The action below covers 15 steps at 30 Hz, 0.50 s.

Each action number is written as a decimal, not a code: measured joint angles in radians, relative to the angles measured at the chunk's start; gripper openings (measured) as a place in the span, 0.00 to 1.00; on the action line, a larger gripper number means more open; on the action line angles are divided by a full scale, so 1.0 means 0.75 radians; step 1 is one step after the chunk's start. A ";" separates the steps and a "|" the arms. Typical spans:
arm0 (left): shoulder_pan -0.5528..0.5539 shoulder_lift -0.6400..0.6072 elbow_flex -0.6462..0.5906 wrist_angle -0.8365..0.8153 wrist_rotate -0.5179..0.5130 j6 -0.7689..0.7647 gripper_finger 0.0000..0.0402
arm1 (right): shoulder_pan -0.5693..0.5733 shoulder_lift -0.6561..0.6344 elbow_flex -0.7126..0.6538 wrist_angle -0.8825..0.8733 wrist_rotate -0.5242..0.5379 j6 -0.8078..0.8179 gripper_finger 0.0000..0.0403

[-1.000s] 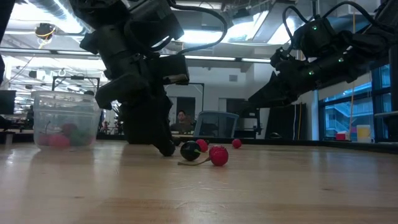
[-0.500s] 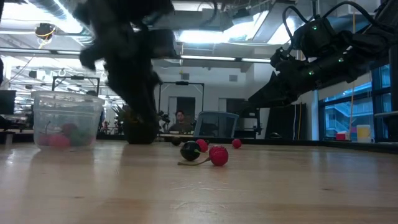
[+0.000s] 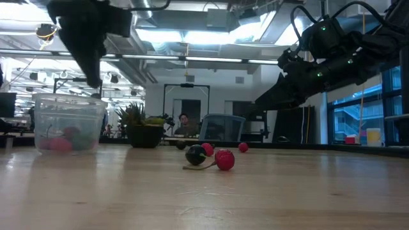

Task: Pick and placing Produce into tupperware
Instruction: Put the blackberry into the transparent container

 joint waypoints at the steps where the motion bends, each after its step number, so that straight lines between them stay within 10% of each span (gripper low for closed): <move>1: -0.008 0.001 0.000 -0.016 0.005 -0.017 0.25 | 0.000 0.000 0.000 0.000 0.000 0.000 0.78; 15: -0.041 0.179 -0.001 -0.047 0.011 -0.099 0.25 | 0.001 0.000 0.000 0.001 0.000 0.000 0.78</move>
